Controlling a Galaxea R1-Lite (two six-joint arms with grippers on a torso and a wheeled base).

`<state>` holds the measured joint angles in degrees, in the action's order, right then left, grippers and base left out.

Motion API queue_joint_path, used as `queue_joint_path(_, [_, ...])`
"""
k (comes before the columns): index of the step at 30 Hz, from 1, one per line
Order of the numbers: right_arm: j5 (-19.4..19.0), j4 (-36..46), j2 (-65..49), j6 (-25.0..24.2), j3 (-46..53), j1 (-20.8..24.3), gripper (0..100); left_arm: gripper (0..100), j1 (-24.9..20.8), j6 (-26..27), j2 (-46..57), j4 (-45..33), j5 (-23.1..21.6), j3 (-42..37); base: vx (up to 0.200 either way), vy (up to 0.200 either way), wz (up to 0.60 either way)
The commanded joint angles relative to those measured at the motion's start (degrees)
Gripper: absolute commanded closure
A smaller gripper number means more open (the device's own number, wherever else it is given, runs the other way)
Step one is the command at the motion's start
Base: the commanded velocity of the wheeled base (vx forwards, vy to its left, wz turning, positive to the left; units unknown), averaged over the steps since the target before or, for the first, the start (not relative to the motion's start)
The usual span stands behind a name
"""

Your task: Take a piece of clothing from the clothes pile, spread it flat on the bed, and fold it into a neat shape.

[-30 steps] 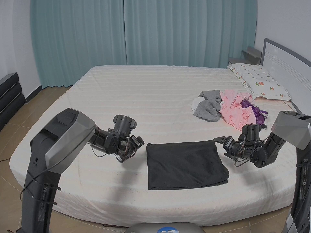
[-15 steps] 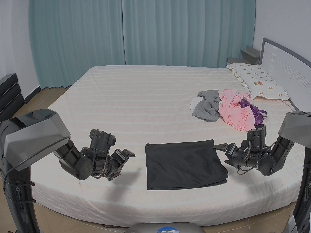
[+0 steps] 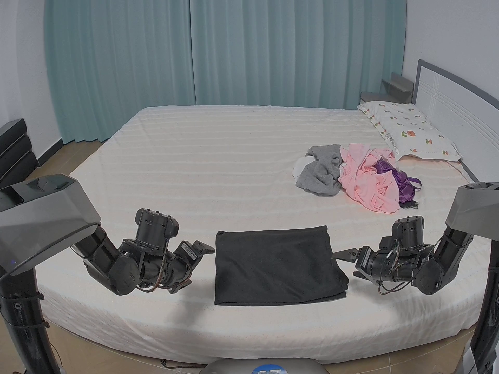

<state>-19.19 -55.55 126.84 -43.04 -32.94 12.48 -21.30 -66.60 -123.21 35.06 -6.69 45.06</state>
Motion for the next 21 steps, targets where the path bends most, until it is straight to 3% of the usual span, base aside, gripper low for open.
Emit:
queue_joint_path(1, [-0.1,0.0,0.7,0.8,0.7,0.7,0,0,0.0,0.0,0.0,0.1,0.1,0.0,0.000,0.000,0.00])
queue_joint_path(14, [0.2,-2.2,5.6,2.8,0.0,2.4,0,0,0.0,0.0,-0.9,0.0,0.2,0.7,0.000,0.000,0.00])
queue_joint_path(15, [0.2,-2.2,5.7,3.4,0.1,2.4,100,0,0.0,0.1,-0.9,0.1,0.2,0.7,0.000,0.000,0.00])
queue_joint_path(21, [1.0,-2.0,5.1,5.9,1.6,1.9,100,0,0.2,0.0,-0.9,0.0,0.2,0.6,0.000,0.000,0.00])
